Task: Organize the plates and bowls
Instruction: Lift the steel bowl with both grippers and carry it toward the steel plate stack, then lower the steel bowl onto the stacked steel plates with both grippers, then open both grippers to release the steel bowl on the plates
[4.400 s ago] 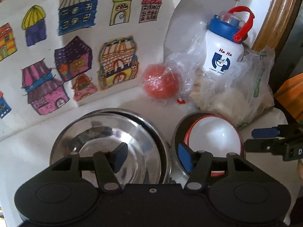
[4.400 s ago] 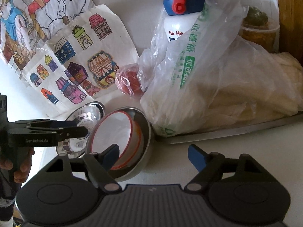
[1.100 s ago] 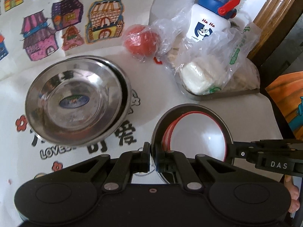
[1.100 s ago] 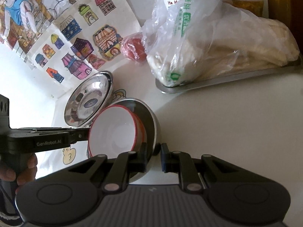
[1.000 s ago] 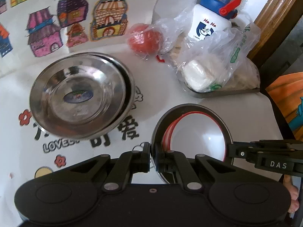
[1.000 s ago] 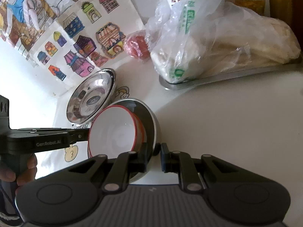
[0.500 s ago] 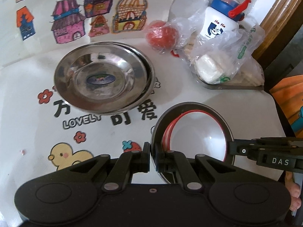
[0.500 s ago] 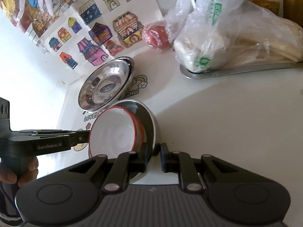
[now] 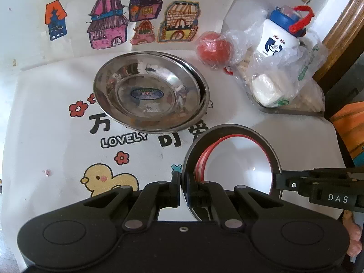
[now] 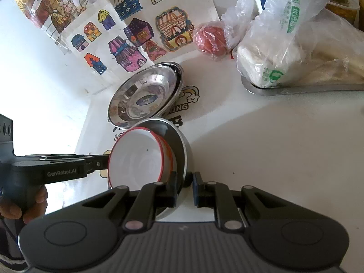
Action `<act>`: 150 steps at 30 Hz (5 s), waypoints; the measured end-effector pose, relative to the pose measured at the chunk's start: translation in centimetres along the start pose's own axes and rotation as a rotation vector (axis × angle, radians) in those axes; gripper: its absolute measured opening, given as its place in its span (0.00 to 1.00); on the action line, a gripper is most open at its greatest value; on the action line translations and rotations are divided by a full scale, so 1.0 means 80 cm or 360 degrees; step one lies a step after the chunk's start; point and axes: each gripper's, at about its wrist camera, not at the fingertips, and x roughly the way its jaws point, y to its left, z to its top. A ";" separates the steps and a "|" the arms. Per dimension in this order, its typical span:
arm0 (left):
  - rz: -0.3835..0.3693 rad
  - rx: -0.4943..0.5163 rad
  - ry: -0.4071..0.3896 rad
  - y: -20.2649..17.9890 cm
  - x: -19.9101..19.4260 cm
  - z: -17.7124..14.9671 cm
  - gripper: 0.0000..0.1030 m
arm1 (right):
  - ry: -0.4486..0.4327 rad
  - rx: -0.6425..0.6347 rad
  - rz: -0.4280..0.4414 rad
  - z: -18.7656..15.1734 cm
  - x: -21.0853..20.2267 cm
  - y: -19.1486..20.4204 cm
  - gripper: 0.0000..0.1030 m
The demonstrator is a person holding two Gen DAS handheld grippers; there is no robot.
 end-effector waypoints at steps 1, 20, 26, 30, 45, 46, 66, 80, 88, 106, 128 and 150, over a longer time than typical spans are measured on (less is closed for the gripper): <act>0.0000 -0.0006 -0.0004 0.001 -0.001 0.000 0.04 | 0.0000 0.0005 0.0004 0.001 0.000 0.000 0.15; 0.0021 -0.0023 -0.0060 0.001 -0.014 0.031 0.04 | -0.0065 -0.0026 0.0018 0.036 -0.007 0.010 0.15; 0.0023 -0.0013 -0.0072 -0.001 -0.012 0.043 0.04 | -0.0075 -0.0020 0.0013 0.049 -0.007 0.007 0.15; 0.0023 -0.0019 -0.0076 -0.001 -0.009 0.051 0.04 | -0.0084 -0.0013 0.0014 0.058 -0.007 0.005 0.15; 0.0042 -0.0068 -0.0104 0.011 0.004 0.082 0.04 | -0.0099 -0.0031 0.0007 0.103 0.011 0.009 0.15; 0.0046 -0.0070 -0.0107 0.013 0.005 0.084 0.04 | -0.0097 -0.0034 0.0011 0.107 0.014 0.010 0.15; 0.0103 -0.0182 -0.0100 0.069 0.024 0.108 0.04 | -0.0041 -0.0119 0.0023 0.143 0.068 0.046 0.15; 0.0144 -0.0245 -0.0092 0.098 0.033 0.111 0.04 | -0.0002 -0.0155 0.0039 0.160 0.100 0.066 0.15; 0.0142 -0.0264 -0.0090 0.108 0.041 0.114 0.04 | 0.0022 -0.0155 0.0026 0.162 0.116 0.063 0.15; 0.0189 -0.0205 -0.0183 0.103 0.041 0.114 0.05 | 0.0004 -0.0186 0.0016 0.164 0.123 0.061 0.15; 0.0244 -0.0225 -0.0332 0.098 0.032 0.097 0.25 | -0.0160 -0.0266 0.0015 0.145 0.111 0.052 0.23; 0.0350 -0.0320 -0.0680 0.091 0.001 0.025 0.78 | -0.0609 -0.0446 0.0008 0.071 0.050 0.063 0.69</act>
